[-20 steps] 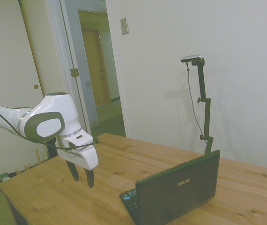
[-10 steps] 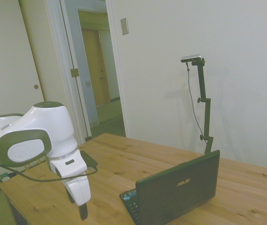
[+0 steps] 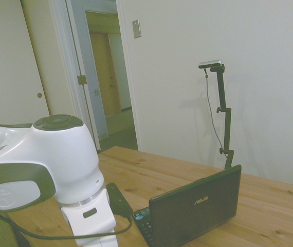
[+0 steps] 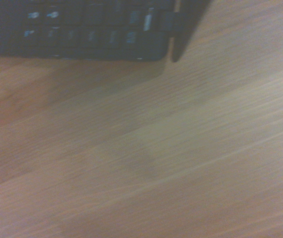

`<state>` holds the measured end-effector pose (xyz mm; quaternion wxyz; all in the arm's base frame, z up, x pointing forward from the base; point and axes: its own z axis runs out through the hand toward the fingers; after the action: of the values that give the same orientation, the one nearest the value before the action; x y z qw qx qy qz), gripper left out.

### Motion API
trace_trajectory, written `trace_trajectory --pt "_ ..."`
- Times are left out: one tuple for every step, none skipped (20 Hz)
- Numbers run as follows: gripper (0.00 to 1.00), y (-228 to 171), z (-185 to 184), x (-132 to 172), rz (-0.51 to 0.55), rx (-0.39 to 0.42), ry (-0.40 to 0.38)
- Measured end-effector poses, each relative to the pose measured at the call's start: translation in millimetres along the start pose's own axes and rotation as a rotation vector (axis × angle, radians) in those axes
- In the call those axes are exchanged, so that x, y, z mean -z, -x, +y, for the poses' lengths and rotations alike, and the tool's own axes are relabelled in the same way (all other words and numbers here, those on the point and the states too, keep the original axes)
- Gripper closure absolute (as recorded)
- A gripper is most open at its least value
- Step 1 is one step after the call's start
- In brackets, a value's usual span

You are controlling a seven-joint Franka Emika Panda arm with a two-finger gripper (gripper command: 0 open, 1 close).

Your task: Close the laptop

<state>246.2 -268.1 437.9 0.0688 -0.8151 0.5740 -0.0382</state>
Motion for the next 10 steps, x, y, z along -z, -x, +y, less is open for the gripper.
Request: trace_trajectory --pt "0.00 -9.4 7.2 2.5 0.001 -0.008 0.000" --pt "0.00 -18.6 13.6 4.9 0.003 -0.011 0.001" --pt "0.00 -27.9 18.6 8.2 0.006 -0.015 0.002" --pt "0.00 -38.0 21.1 12.4 0.012 -0.016 0.004" --pt "0.00 -49.5 20.9 17.6 0.019 -0.019 0.006" --pt "0.00 -63.0 17.9 23.7 0.028 -0.022 0.007" --pt "0.00 -76.9 13.8 29.0 0.033 -0.023 0.010" --pt "0.00 -91.8 9.1 33.1 0.035 -0.025 0.014" --pt "0.00 -106.9 4.7 36.7 0.037 -0.029 0.016" --pt "0.00 -120.8 0.8 39.3 0.034 -0.033 0.022"
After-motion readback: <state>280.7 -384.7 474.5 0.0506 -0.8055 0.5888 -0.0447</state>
